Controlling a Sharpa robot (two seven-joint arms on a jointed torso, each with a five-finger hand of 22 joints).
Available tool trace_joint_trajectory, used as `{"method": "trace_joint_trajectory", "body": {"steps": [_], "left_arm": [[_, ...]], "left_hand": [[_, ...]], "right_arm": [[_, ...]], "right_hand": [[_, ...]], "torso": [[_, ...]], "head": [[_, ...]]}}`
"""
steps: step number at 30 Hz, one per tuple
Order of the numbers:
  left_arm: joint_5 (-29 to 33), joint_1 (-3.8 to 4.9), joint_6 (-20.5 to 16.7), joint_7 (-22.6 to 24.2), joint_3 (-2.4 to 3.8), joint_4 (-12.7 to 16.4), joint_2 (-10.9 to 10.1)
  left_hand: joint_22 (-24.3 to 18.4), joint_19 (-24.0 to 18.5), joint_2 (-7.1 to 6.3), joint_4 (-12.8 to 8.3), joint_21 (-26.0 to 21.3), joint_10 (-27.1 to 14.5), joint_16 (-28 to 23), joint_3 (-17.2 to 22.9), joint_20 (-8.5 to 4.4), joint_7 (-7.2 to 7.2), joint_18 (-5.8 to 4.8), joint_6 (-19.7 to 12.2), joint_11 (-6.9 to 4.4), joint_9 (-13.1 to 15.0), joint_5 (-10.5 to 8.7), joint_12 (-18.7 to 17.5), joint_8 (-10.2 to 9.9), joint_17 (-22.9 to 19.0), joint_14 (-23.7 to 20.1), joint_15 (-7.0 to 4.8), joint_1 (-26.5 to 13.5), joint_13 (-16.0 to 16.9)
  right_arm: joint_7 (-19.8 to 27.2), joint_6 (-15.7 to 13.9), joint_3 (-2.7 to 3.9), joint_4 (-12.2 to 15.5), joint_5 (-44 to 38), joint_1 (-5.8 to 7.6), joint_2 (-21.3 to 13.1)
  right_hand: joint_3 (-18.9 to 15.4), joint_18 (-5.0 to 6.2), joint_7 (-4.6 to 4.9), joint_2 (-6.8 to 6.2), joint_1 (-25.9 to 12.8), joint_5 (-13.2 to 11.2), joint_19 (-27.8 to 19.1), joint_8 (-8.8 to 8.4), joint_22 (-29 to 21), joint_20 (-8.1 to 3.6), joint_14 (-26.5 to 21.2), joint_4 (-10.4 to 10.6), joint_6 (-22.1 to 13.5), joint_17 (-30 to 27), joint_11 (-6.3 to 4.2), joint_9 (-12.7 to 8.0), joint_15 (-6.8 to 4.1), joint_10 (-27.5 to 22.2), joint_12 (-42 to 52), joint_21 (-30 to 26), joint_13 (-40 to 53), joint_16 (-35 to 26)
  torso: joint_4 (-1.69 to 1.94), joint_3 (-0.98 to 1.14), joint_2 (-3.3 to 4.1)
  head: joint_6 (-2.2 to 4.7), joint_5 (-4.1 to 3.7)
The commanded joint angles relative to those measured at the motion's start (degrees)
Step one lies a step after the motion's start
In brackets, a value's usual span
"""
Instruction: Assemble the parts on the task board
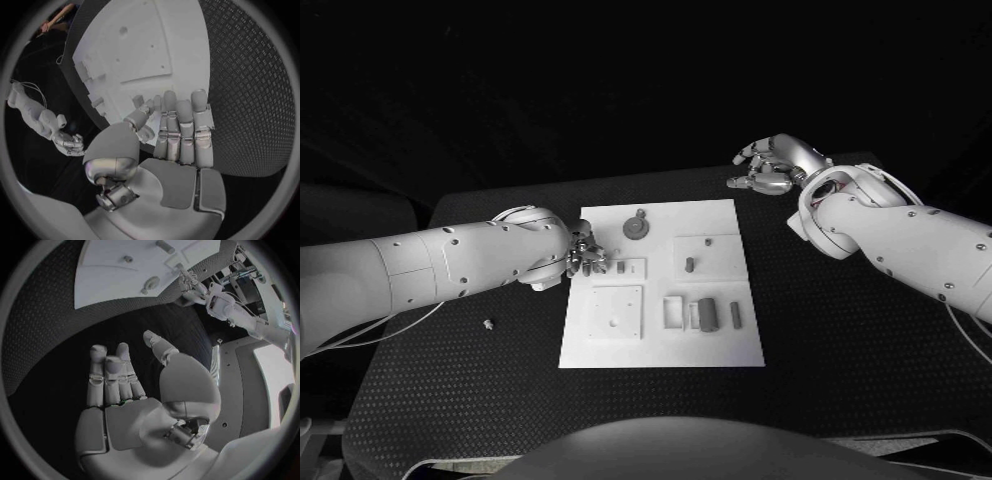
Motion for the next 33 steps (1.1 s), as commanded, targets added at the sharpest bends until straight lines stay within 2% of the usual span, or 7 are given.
{"method": "trace_joint_trajectory", "body": {"steps": [1, 12, 20, 23, 33], "left_arm": [[-0.3, -0.16, 0.8, 0.0, -0.08, 0.1, 0.2], [0.6, -0.17, 0.2, 0.3, -0.08, 0.0, 0.3], [0.6, -0.17, 0.3, 0.2, -0.08, -0.2, 0.3], [0.6, -0.17, 0.1, 0.2, -0.08, -0.2, 0.2], [0.6, -0.17, -0.2, 0.0, -0.08, -0.4, 0.1]], "left_hand": [[1.1, 0.0, -1.61, 0.3, 0.3, 0.1, 0.3, -0.7, -0.32, 0.2, 0.8, 0.4, 0.34, 0.1, -0.03, 0.2, 0.1, -0.1, 0.1, -0.35, -0.9, -0.1], [1.0, -0.1, -4.36, 1.9, 0.2, 0.1, 0.4, -1.8, -0.44, 0.15, 0.9, 0.4, 0.28, 0.0, -0.05, 0.1, -0.1, -0.3, 0.0, -0.46, -5.0, -0.3], [1.0, -0.1, -4.86, 2.0, 0.2, 0.1, 0.5, -1.9, -0.48, 0.13, 0.94, 0.4, 0.25, 0.0, -0.07, 0.1, -0.1, -0.4, 0.0, -0.49, -5.5, -0.3], [1.1, -0.1, -4.75, 1.9, 0.3, 0.2, 0.5, -1.7, -0.54, 0.09, 1.0, 0.5, 0.21, 0.0, -0.06, 0.2, -0.1, -0.4, 0.0, -0.54, -5.4, -0.3], [1.2, 0.2, -2.36, 0.3, 0.6, 0.4, 1.0, 0.0, -0.62, -0.05, 1.0, 0.8, 0.07, 0.1, 0.15, 0.5, 0.0, -0.4, 0.2, -0.7, -3.4, -0.2]], "right_arm": [[0.2, 0.5, 0.03, 0.0, -0.1, -0.01, 0.0], [0.2, 0.9, 0.03, 0.0, -0.1, -0.01, 0.0], [0.2, 0.9, 0.03, -0.1, -0.1, -0.01, -0.1], [0.2, 0.9, 0.03, -0.1, -0.1, -0.01, -0.1], [0.2, 1.0, 0.03, -0.1, -0.1, -0.01, -0.1]], "right_hand": [[0.0, 0.88, 0.85, 0.31, -0.3, -0.1, 0.0, 0.18, 0.6, -0.34, -0.1, 0.3, -0.5, -0.1, -0.15, -0.1, -0.08, -0.1, 0.3, -0.2, -0.1, -0.3], [0.0, 0.88, 0.85, 0.3, -0.3, -0.1, -0.1, 0.17, 0.6, -0.34, -0.1, 0.3, -0.5, -0.1, -0.15, -0.1, -0.08, -0.1, 0.3, -0.2, -0.1, -0.3], [0.0, 0.88, 0.86, 0.29, -0.3, -0.1, -0.1, 0.17, 0.6, -0.33, -0.1, 0.3, -0.5, -0.1, -0.14, -0.1, -0.07, -0.2, 0.3, -0.3, -0.1, -0.3], [-0.1, 0.88, 0.86, 0.29, -0.3, -0.1, -0.1, 0.17, 0.6, -0.33, -0.1, 0.3, -0.5, -0.1, -0.14, -0.1, -0.07, -0.2, 0.3, -0.3, -0.1, -0.3], [-0.1, 0.88, 0.86, 0.31, -0.4, -0.1, -0.1, 0.17, 0.6, -0.33, -0.2, 0.4, -0.5, -0.1, -0.14, -0.1, -0.07, -0.2, 0.3, -0.3, -0.1, -0.3]], "torso": [[0.0, 0.01, 0.01], [0.03, -0.07, 0.03], [0.04, -0.08, 0.01], [0.05, -0.09, 0.01], [0.05, -0.09, 0.02]], "head": [[-0.02, -0.06], [0.05, -0.17], [0.05, -0.2], [0.04, -0.22], [0.04, -0.18]]}}
